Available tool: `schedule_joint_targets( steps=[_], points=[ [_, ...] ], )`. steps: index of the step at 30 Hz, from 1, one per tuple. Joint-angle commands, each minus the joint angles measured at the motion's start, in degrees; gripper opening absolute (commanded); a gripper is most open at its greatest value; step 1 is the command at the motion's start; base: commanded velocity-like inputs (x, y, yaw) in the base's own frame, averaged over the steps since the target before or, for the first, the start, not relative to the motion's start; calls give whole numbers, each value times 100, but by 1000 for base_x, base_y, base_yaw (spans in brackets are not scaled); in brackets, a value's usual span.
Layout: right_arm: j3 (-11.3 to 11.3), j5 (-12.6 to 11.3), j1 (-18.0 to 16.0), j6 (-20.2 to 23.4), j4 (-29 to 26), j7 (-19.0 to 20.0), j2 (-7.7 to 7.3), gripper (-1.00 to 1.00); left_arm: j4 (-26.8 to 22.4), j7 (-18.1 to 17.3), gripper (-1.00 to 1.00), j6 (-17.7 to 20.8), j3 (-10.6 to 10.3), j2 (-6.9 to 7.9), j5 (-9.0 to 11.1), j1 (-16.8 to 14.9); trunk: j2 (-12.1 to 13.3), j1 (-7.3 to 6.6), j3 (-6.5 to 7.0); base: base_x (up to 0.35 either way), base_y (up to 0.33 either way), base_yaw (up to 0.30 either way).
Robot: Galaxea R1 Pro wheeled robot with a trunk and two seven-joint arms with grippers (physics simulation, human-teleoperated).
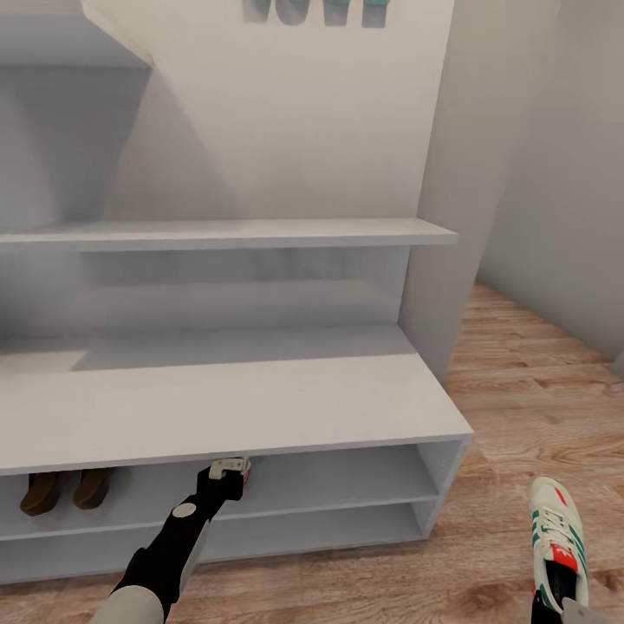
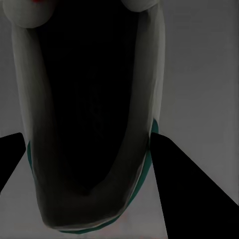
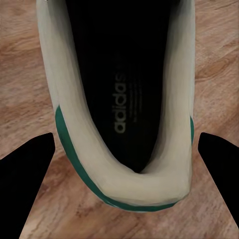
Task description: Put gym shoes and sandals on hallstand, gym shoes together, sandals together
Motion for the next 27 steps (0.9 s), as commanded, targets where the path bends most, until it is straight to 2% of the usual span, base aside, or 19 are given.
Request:
schedule_joint_targets(
  steps=[1,10,27],
  points=[
    [-3,26,-4,-14,7,-26,-1,-100,-7,-52,-100,10,48,-10,-62,-3,-2,-1,-5,0,0,0],
    [-3,26,-6,-14,5,-26,-1,-100,-6,-52,-100,11,51,-10,-61,-3,-323,175,-149,0,0,0],
    [-3,26,-4,-14,5,-26,-1,-100,2,-60,-100,-43,55,-1,-58,0,-323,175,-149,29,0,0]
  ],
)
